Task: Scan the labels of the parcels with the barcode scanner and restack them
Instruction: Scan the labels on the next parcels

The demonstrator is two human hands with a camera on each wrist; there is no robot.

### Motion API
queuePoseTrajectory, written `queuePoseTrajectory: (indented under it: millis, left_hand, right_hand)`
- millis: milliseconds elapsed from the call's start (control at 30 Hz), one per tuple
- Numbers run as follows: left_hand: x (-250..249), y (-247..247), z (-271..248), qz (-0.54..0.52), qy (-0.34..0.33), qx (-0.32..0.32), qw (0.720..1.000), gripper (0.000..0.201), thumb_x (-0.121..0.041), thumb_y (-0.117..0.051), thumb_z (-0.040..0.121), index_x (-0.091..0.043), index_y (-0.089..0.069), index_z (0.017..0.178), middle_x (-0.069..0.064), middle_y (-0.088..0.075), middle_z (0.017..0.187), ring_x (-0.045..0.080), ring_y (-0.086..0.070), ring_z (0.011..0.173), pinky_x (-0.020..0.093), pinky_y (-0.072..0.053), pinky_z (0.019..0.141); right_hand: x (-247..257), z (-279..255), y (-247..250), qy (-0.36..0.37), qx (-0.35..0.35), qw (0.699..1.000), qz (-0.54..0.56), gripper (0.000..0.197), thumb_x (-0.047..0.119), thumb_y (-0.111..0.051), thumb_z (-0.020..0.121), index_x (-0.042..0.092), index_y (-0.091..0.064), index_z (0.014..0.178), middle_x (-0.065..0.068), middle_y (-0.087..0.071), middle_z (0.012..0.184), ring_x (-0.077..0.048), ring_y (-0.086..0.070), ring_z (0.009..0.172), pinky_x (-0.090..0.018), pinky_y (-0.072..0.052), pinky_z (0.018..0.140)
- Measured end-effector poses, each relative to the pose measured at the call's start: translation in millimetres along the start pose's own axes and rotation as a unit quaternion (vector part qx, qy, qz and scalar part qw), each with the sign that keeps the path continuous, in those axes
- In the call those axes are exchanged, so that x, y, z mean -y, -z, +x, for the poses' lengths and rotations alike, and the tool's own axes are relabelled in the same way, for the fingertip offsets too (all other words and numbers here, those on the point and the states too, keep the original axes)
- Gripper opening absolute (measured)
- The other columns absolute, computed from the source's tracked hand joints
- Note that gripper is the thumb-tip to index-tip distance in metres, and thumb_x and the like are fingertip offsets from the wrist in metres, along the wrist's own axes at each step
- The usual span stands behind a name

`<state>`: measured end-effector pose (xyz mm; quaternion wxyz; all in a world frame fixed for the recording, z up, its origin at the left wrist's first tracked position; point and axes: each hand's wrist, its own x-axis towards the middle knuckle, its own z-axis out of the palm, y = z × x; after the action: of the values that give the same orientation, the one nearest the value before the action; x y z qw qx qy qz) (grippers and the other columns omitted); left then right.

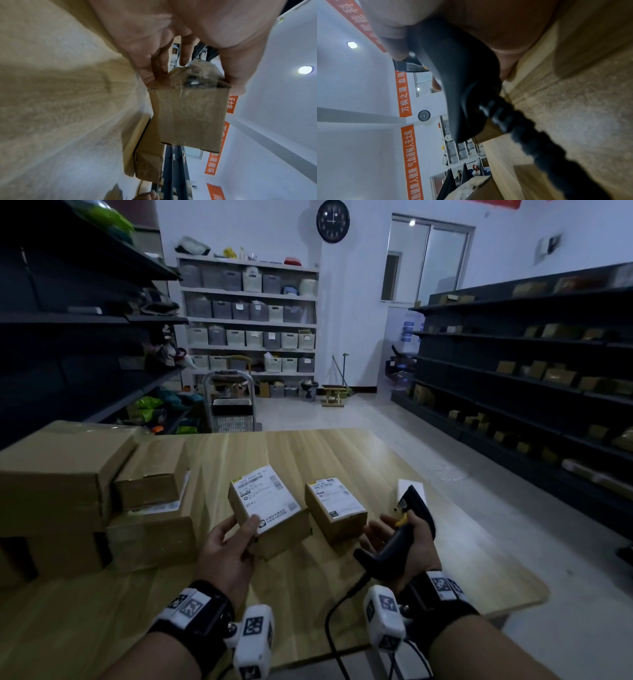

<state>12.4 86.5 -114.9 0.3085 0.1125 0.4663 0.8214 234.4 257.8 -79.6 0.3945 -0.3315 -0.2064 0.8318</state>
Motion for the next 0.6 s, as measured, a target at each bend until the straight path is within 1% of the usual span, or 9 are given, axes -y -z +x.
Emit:
queuePoseTrajectory:
  millis: [33, 100, 167, 233, 300, 400, 467, 533, 600]
  left_hand:
    - [-0.9, -1.9, -0.2, 0.012, 0.0, 0.0, 1.0, 0.089, -0.035, -0.1, 0.067, -0.005, -0.064, 0.143, 0.023, -0.082, 0.119, 0.038, -0.081, 0.11, 0.046, -0.068, 0.086]
    - [-3.9, -11.4, 0.1, 0.046, 0.006, 0.0, 0.999, 0.063, -0.028, -0.091, 0.083, -0.005, -0.068, 0.136, 0.021, -0.084, 0.113, 0.037, -0.083, 0.105, 0.05, -0.065, 0.095]
    - [-11.0, -29.8, 0.8, 0.063, 0.011, 0.003, 0.998, 0.051, -0.025, -0.089, 0.089, -0.005, -0.069, 0.132, 0.02, -0.085, 0.11, 0.039, -0.082, 0.105, 0.056, -0.062, 0.101]
    - [-18.7, -54.3, 4.8, 0.061, 0.012, 0.014, 0.998, 0.049, -0.024, -0.087, 0.091, 0.0, -0.07, 0.131, 0.022, -0.084, 0.112, 0.04, -0.081, 0.107, 0.052, -0.064, 0.095]
    - [-24.8, -80.7, 11.3, 0.058, 0.019, 0.019, 0.998, 0.047, -0.025, -0.087, 0.093, 0.002, -0.072, 0.128, 0.023, -0.083, 0.112, 0.04, -0.082, 0.106, 0.048, -0.066, 0.086]
    - [-28.2, -115.3, 20.9, 0.089, 0.037, 0.02, 0.995, 0.047, -0.029, -0.09, 0.091, 0.0, -0.072, 0.123, 0.021, -0.084, 0.109, 0.035, -0.085, 0.093, 0.042, -0.069, 0.074]
    - [-22.1, -130.0, 28.9, 0.136, 0.035, 0.025, 0.99, 0.059, -0.036, -0.096, 0.083, -0.002, -0.07, 0.124, 0.019, -0.084, 0.109, 0.035, -0.084, 0.092, 0.045, -0.069, 0.077]
    - [-14.5, -138.9, 34.5, 0.204, 0.034, 0.026, 0.978, 0.084, -0.055, -0.099, 0.064, -0.007, -0.069, 0.126, 0.015, -0.082, 0.113, 0.034, -0.082, 0.098, 0.052, -0.068, 0.09]
    - [-9.2, -141.4, 38.0, 0.271, 0.04, 0.017, 0.961, 0.088, -0.069, -0.093, 0.063, -0.014, -0.067, 0.126, 0.009, -0.077, 0.117, 0.031, -0.075, 0.106, 0.055, -0.063, 0.1]
  right_hand:
    - [0.0, 2.5, 2.0, -0.002, 0.0, 1.0, 0.004, 0.055, 0.056, -0.063, 0.097, 0.005, -0.067, 0.119, -0.018, -0.072, 0.111, -0.036, -0.066, 0.108, -0.055, -0.051, 0.11]
    - [0.6, 7.3, 5.5, -0.005, 0.001, 1.0, 0.013, 0.057, 0.057, -0.065, 0.095, 0.006, -0.07, 0.119, -0.019, -0.073, 0.111, -0.037, -0.067, 0.108, -0.055, -0.053, 0.107]
    - [1.7, 10.9, 7.2, -0.01, 0.0, 1.0, 0.023, 0.056, 0.058, -0.065, 0.094, 0.006, -0.071, 0.116, -0.019, -0.074, 0.108, -0.036, -0.069, 0.104, -0.053, -0.056, 0.101]
    - [2.8, 11.6, 8.0, -0.017, 0.004, 0.999, 0.034, 0.055, 0.057, -0.066, 0.094, 0.006, -0.072, 0.114, -0.019, -0.073, 0.108, -0.036, -0.069, 0.1, -0.053, -0.055, 0.101]
    - [4.4, 11.5, 9.6, -0.026, 0.007, 0.998, 0.053, 0.054, 0.057, -0.067, 0.092, 0.007, -0.072, 0.113, -0.019, -0.072, 0.112, -0.036, -0.068, 0.102, -0.053, -0.055, 0.102]
    - [5.8, 10.4, 9.0, -0.04, 0.013, 0.996, 0.079, 0.052, 0.057, -0.066, 0.093, 0.01, -0.071, 0.114, -0.019, -0.068, 0.112, -0.036, -0.067, 0.101, -0.05, -0.058, 0.083]
    - [5.4, 11.9, 9.1, -0.038, 0.015, 0.996, 0.085, 0.051, 0.056, -0.066, 0.094, 0.01, -0.07, 0.114, -0.02, -0.067, 0.112, -0.035, -0.067, 0.098, -0.049, -0.058, 0.08]
    - [4.9, 13.5, 9.6, -0.035, 0.016, 0.995, 0.089, 0.05, 0.056, -0.066, 0.094, 0.009, -0.071, 0.112, -0.02, -0.067, 0.11, -0.036, -0.067, 0.097, -0.052, -0.058, 0.087]
    - [3.9, 15.3, 11.3, -0.034, 0.016, 0.995, 0.089, 0.048, 0.056, -0.065, 0.095, 0.01, -0.071, 0.109, -0.019, -0.069, 0.107, -0.036, -0.066, 0.097, -0.055, -0.054, 0.104]
